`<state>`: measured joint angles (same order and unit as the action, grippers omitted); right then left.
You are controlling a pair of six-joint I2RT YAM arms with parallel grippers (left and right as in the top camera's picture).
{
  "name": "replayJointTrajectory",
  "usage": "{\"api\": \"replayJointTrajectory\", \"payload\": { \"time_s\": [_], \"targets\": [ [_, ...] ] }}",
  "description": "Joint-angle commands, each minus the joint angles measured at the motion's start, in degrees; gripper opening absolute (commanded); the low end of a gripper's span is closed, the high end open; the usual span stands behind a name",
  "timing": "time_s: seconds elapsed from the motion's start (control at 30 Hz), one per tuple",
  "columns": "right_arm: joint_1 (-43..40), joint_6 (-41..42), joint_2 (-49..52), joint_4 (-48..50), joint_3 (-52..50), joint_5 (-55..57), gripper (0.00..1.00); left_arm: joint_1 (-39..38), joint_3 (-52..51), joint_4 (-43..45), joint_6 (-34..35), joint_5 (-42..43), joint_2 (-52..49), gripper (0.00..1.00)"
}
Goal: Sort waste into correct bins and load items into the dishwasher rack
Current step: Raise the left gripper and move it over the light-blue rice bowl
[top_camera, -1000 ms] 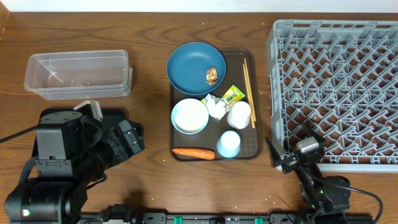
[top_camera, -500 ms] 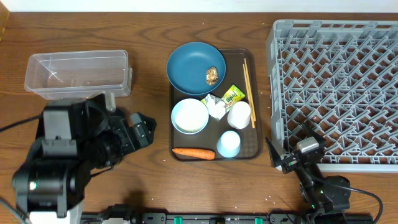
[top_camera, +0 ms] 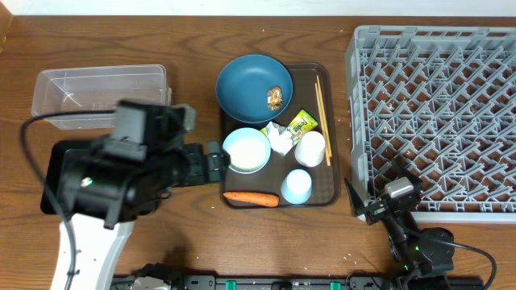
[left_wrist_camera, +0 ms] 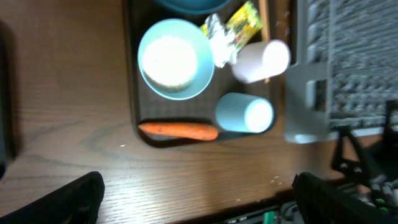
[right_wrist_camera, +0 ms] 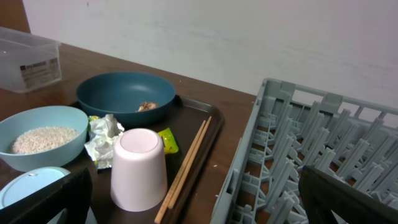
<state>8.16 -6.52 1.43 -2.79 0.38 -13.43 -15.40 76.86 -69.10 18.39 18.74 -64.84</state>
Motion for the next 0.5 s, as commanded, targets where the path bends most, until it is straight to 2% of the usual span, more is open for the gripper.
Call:
{"api": "replayJointTrajectory", "payload": {
  "time_s": [0.0, 0.17, 0.3, 0.47],
  "targets": [
    [-0.3, -0.4, 0.1, -0.2, -0.1, -0.1, 0.99, -4.9, 0.5, 0.2, 6.7, -13.8, -3.2, 0.98],
    [-0.3, -0.4, 0.1, -0.2, -0.1, -0.1, 0.99, -8.1, 0.5, 2.7, 10.7, -21.2, -8.8, 0.98],
    [-0.3, -0.4, 0.1, -0.2, -0.1, -0.1, 0.99, -8.1, 0.5, 5.9, 10.9, -19.8, -13.5, 0.98],
    [-0.3, -0.4, 0.1, -0.2, -0.1, -0.1, 0.99, -8.1, 0.4, 9.5, 10.9, -12.6, -19.8, 0.98]
  ]
}}
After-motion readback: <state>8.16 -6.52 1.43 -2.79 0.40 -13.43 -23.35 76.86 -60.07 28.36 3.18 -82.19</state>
